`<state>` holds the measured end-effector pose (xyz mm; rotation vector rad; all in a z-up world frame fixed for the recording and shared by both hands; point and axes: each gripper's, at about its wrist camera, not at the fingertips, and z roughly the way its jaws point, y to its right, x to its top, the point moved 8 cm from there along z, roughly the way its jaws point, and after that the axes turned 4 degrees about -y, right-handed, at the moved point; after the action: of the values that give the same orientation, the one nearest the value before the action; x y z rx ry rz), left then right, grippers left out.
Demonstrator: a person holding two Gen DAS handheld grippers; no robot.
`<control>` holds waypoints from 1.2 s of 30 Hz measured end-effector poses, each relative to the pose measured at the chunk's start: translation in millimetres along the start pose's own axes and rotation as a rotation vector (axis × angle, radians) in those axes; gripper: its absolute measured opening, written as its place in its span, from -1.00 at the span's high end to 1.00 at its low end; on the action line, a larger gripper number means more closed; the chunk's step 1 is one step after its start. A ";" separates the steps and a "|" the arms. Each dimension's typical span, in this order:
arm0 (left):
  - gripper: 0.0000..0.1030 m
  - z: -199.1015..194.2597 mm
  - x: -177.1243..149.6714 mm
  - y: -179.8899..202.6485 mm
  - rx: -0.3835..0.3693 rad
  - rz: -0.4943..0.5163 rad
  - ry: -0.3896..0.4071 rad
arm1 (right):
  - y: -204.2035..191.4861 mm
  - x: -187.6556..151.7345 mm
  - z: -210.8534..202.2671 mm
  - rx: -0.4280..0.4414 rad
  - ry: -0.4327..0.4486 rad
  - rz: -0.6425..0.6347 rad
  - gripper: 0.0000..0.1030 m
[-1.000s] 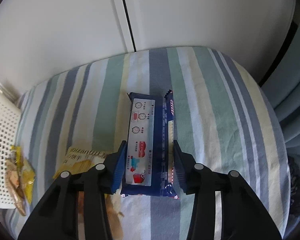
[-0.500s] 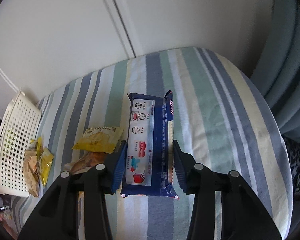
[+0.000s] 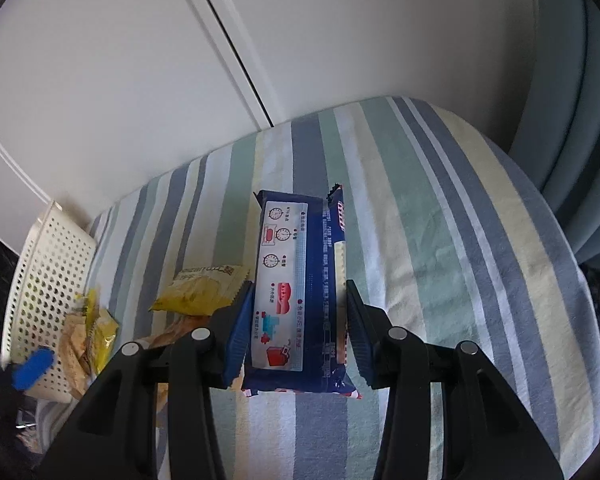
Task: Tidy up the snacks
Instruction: 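Lower the left tool onto the brown waffle pack, grasp and lift it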
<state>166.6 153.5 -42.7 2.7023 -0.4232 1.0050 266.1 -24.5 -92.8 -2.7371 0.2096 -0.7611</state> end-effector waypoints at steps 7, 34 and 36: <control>-0.96 44.9 1.8 8.3 -0.043 -0.002 -0.138 | -0.7 1.4 -1.8 0.017 0.005 0.003 0.14; -0.04 77.6 6.2 15.4 0.000 0.079 -0.259 | 9.0 3.2 10.2 0.025 -0.043 0.065 0.14; -0.04 69.3 5.4 12.4 0.000 0.066 -0.245 | 7.8 2.9 11.5 0.022 -0.046 0.064 0.14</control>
<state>207.8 119.6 -89.0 2.8382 -0.5596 0.6896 274.2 -29.8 -103.3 -2.7099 0.2750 -0.6783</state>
